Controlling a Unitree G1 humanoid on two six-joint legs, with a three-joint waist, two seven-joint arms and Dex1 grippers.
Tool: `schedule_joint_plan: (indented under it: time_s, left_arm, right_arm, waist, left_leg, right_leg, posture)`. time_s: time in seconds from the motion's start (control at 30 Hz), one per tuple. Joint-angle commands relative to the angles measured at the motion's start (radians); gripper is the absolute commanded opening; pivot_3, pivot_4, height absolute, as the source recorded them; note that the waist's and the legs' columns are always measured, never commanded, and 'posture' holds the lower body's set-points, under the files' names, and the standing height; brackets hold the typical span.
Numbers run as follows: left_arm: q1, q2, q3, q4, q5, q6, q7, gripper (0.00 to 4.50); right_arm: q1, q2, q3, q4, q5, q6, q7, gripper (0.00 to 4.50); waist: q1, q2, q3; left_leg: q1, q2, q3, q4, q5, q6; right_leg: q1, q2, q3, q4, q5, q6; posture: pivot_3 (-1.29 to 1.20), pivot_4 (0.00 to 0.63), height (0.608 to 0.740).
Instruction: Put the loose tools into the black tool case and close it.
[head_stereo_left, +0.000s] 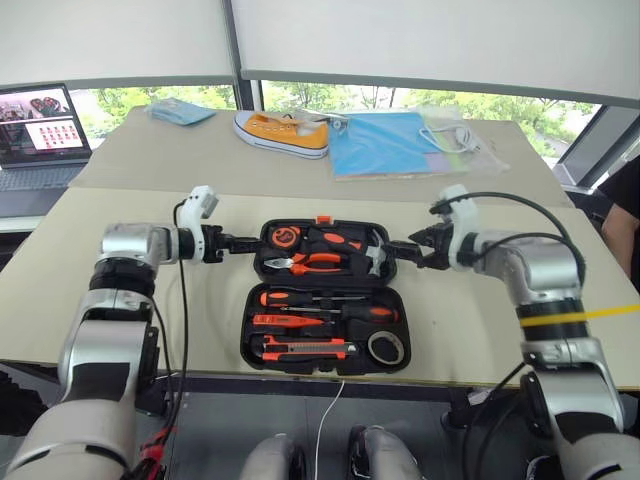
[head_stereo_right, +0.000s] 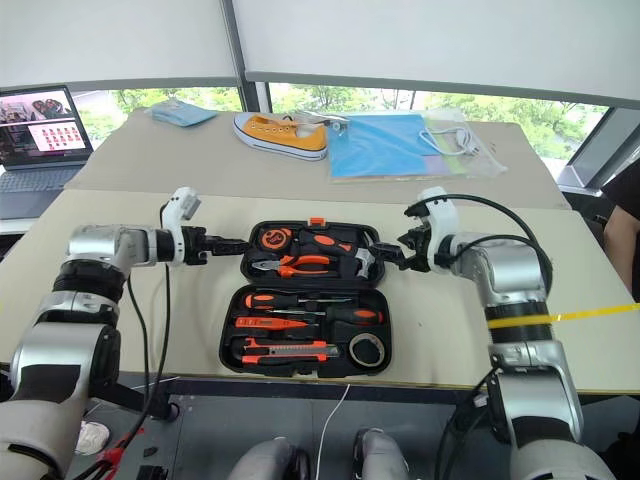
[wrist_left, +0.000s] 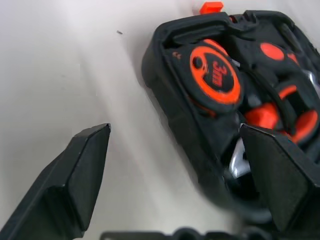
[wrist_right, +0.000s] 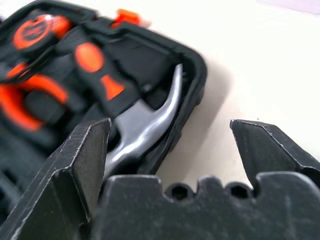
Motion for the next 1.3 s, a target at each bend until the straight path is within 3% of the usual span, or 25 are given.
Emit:
schedule_joint_plan:
  time_s: [0.03, 0.13, 0.27, 0.3, 0.43, 0.5, 0.6, 0.77, 0.97, 1.17, 1.3]
  left_arm:
    - [-0.026, -0.010, -0.002, 0.036, 0.028, -0.045, 0.016, 4.50]
    - [-0.028, -0.025, 0.006, 0.065, 0.036, -0.052, 0.032, 3.87]
    - [-0.027, -0.031, 0.008, 0.074, 0.041, -0.054, 0.030, 2.48]
    - [-0.026, -0.032, 0.009, 0.074, 0.042, -0.052, 0.028, 1.91]
    - [-0.021, -0.033, 0.016, 0.069, 0.040, -0.043, 0.020, 0.79]
    - [-0.018, -0.034, 0.019, 0.064, 0.039, -0.038, 0.017, 0.12]
    - [-0.013, -0.038, 0.036, 0.043, 0.025, -0.058, 0.004, 0.05]
    - [-0.001, -0.072, 0.119, -0.046, 0.000, -0.358, 0.083, 0.05]
    - [0.006, -0.112, 0.160, -0.104, -0.010, -0.546, 0.110, 0.05]
    - [0.028, -0.130, 0.157, -0.111, 0.022, -0.697, 0.183, 0.05]
    - [0.104, -0.140, 0.105, -0.150, 0.096, -0.856, 0.239, 0.05]
  right_arm:
    - [-0.037, 0.017, -0.012, 0.074, -0.015, -0.020, -0.024, 4.00]
    - [-0.031, 0.034, 0.012, 0.106, -0.035, -0.037, -0.026, 3.26]
    - [-0.018, 0.049, 0.017, 0.117, -0.046, -0.042, -0.035, 1.90]
    - [-0.016, 0.052, 0.016, 0.118, -0.047, -0.044, -0.037, 1.35]
    - [-0.011, 0.061, 0.012, 0.104, -0.045, -0.037, -0.039, 0.17]
    - [-0.008, 0.065, 0.015, 0.086, -0.040, -0.028, -0.036, 0.00]
    - [-0.017, 0.073, 0.012, 0.058, -0.031, -0.028, -0.035, 0.00]
    - [-0.055, 0.081, -0.005, -0.007, -0.049, -0.161, -0.058, 0.00]
    - [-0.079, 0.102, -0.082, -0.065, -0.056, -0.304, -0.157, 0.00]
    - [0.007, 0.080, -0.066, -0.133, -0.124, -0.480, -0.194, 0.00]
    - [0.122, 0.053, -0.033, -0.167, -0.220, -0.705, -0.229, 0.00]
  waist:
    - [-0.004, 0.000, 0.000]
    - [-0.010, 0.000, 0.000]
    - [-0.014, 0.000, 0.000]
    - [-0.014, 0.000, -0.001]
    - [-0.013, 0.000, -0.001]
    - [-0.013, 0.000, -0.002]
    - [-0.013, 0.000, -0.002]
    - [-0.014, 0.000, -0.001]
    - [-0.015, -0.001, 0.000]
    - [-0.015, -0.001, 0.000]
    - [-0.014, -0.001, 0.000]
  left_leg:
    - [0.000, 0.000, 0.000, -0.001, 0.000, 0.000]
    - [0.001, 0.000, 0.000, -0.004, 0.000, 0.000]
    - [0.005, 0.000, 0.001, -0.004, 0.001, -0.002]
    - [0.006, 0.000, 0.001, -0.003, 0.001, -0.002]
    - [0.008, 0.000, 0.001, 0.000, 0.001, -0.007]
    - [0.010, 0.000, 0.001, 0.000, -0.001, -0.013]
    - [0.010, -0.001, 0.001, 0.001, -0.001, -0.014]
    - [0.009, -0.001, 0.002, 0.001, 0.001, -0.013]
    - [0.001, -0.001, 0.002, 0.001, 0.003, -0.016]
    - [-0.005, 0.000, 0.003, -0.002, 0.008, -0.007]
    - [-0.009, -0.001, 0.006, -0.006, 0.008, -0.007]
  right_leg:
    - [0.000, 0.000, 0.000, -0.001, 0.000, 0.000]
    - [0.000, 0.002, 0.000, -0.002, 0.000, 0.000]
    - [0.004, 0.000, 0.000, -0.002, -0.002, 0.003]
    - [0.005, -0.002, 0.001, -0.003, -0.004, 0.007]
    - [0.005, -0.004, 0.003, 0.001, -0.005, 0.007]
    - [0.005, -0.006, 0.003, 0.003, -0.005, 0.007]
    - [0.004, -0.008, 0.004, 0.008, -0.005, 0.007]
    - [0.002, -0.008, 0.004, 0.009, -0.004, 0.007]
    - [-0.005, -0.010, 0.003, 0.010, 0.000, -0.001]
    - [-0.010, -0.003, 0.002, 0.009, 0.000, -0.001]
    - [-0.014, 0.000, 0.001, 0.008, 0.000, -0.001]
  posture:
    - [0.00, 0.150, 0.718]
    - [0.00, 0.150, 0.718]
    - [0.00, 0.150, 0.718]
    - [0.00, 0.150, 0.718]
    - [0.00, 0.150, 0.718]
    - [0.00, 0.150, 0.718]
    - [0.00, 0.150, 0.718]
    - [0.00, 0.150, 0.718]
    - [0.00, 0.150, 0.718]
    - [0.00, 0.150, 0.718]
    - [0.00, 0.150, 0.718]
